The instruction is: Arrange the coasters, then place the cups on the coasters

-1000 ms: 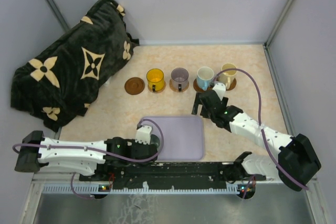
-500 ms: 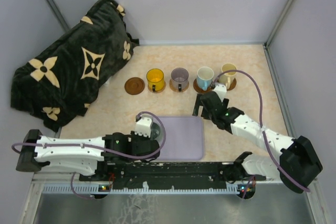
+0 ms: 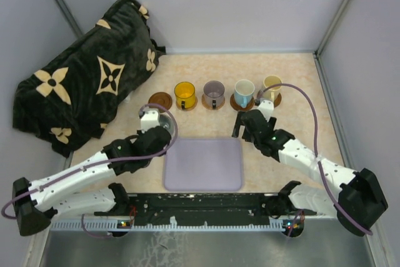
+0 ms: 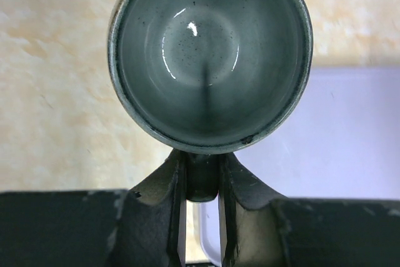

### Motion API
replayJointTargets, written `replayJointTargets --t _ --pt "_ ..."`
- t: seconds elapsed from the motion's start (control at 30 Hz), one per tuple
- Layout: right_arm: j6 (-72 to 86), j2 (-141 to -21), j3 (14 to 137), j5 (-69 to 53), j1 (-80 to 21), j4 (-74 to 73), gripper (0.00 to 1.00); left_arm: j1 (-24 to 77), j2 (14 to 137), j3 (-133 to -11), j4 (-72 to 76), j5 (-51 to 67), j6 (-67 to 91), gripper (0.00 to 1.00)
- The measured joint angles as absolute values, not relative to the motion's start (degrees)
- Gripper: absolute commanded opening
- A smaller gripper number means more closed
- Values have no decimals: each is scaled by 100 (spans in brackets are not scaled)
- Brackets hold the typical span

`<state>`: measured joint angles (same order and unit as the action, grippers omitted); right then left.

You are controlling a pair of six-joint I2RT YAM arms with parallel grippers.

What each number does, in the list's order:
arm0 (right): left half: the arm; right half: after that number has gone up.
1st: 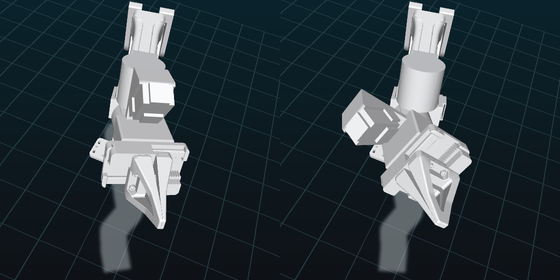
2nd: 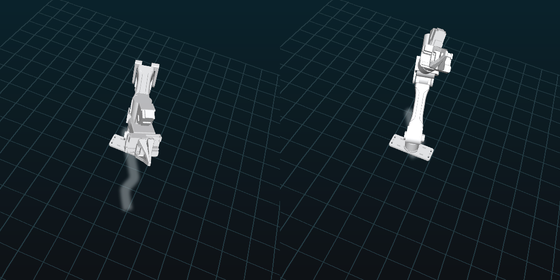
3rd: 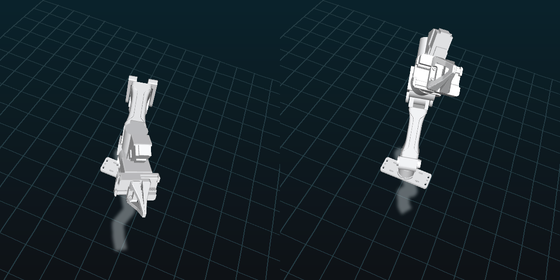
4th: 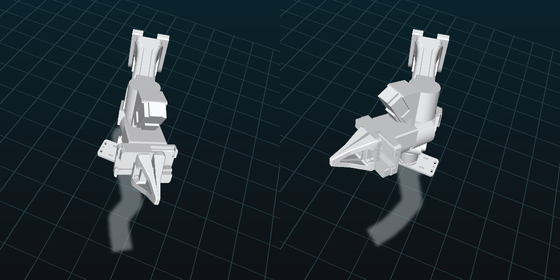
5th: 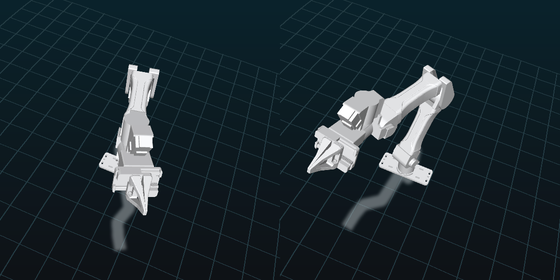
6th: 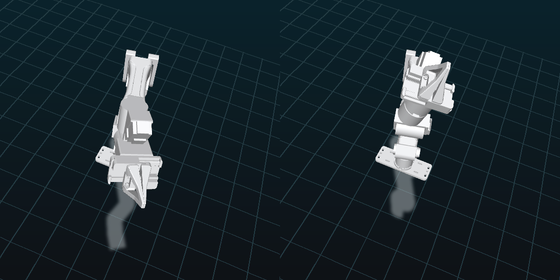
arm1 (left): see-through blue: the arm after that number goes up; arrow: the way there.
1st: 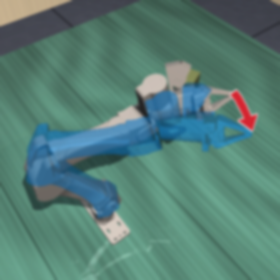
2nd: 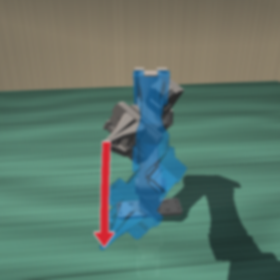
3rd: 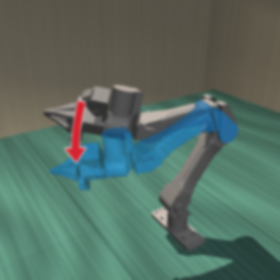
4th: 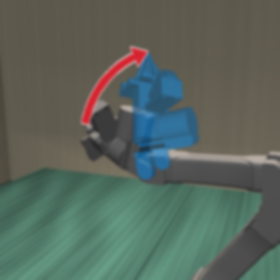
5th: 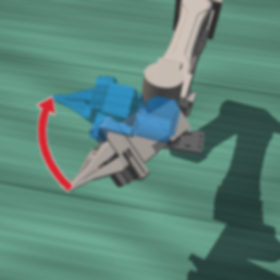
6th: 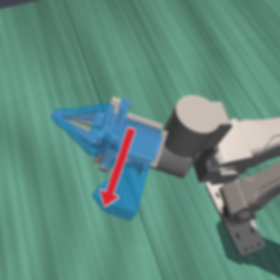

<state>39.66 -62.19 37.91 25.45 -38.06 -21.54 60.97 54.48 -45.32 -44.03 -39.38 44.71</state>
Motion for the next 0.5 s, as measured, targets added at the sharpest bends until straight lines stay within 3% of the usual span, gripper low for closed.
replayJointTargets --t 0.27,0.5 --pt "3745 -5758 3876 3221 -3804 -2683 99 3806 6097 -4497 -3050 -2934 2838 17" --pt "3424 -5690 4333 3699 -3529 -3020 99 2709 7231 -4696 -2252 -2075 2112 17"
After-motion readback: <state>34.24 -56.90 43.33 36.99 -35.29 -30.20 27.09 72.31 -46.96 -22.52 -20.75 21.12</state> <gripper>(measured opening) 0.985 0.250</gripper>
